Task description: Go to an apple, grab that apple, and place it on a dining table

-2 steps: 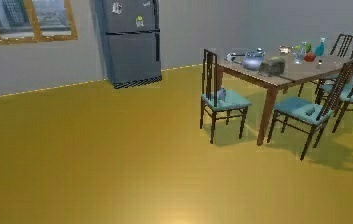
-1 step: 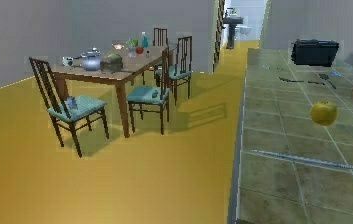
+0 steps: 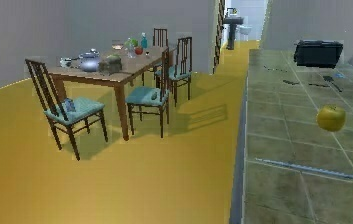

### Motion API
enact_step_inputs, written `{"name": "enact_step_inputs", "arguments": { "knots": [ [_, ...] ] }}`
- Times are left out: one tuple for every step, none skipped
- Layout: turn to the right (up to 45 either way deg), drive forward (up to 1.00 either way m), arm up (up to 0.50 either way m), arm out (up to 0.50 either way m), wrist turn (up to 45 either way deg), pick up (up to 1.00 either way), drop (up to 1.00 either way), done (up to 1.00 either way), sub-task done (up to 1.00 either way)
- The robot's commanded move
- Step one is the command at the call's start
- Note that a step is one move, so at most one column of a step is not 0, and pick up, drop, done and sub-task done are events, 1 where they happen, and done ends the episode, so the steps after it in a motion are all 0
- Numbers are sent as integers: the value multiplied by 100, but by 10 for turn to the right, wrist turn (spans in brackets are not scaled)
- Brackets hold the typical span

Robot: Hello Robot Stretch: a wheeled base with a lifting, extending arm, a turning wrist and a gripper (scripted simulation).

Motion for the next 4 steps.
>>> {"name": "enact_step_inputs", "arguments": {
  "knots": [
    [-450, 0, 0, 0, 0, 0, 0, 0, 0],
    [240, 0, 0, 0, 0, 0, 0, 0, 0],
    [0, 30, 0, 0, 0, 0, 0, 0, 0],
    [300, 0, 0, 0, 0, 0, 0, 0, 0]
  ]
}}
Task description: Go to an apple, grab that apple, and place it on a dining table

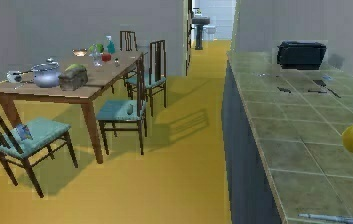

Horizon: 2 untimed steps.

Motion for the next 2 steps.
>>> {"name": "enact_step_inputs", "arguments": {
  "knots": [
    [0, 60, 0, 0, 0, 0, 0, 0, 0],
    [0, 0, 50, 0, 0, 0, 0, 0, 0]
  ]
}}
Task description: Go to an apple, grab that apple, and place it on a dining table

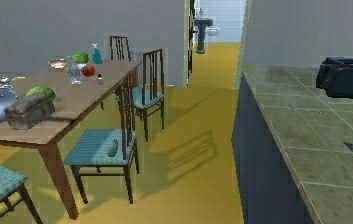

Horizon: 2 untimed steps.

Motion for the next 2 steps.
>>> {"name": "enact_step_inputs", "arguments": {
  "knots": [
    [0, 0, 38, 0, 0, 0, 0, 0, 0],
    [0, 0, 0, 30, 0, 0, 0, 0, 0]
  ]
}}
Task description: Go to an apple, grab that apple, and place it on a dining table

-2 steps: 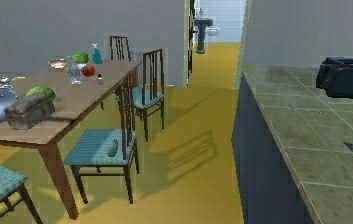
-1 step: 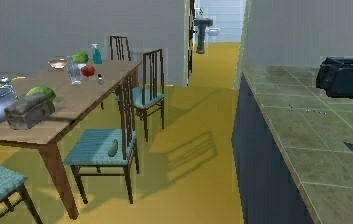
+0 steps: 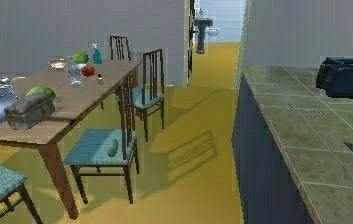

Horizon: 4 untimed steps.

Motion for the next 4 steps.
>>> {"name": "enact_step_inputs", "arguments": {
  "knots": [
    [0, 0, 0, 0, 450, 0, 0, 0, 0],
    [0, 0, 0, 0, 450, 0, 0, 0, 0],
    [0, 0, 0, 0, 450, 0, 0, 0, 0],
    [0, 0, 0, 0, 180, 0, 0, 0, 0]
  ]
}}
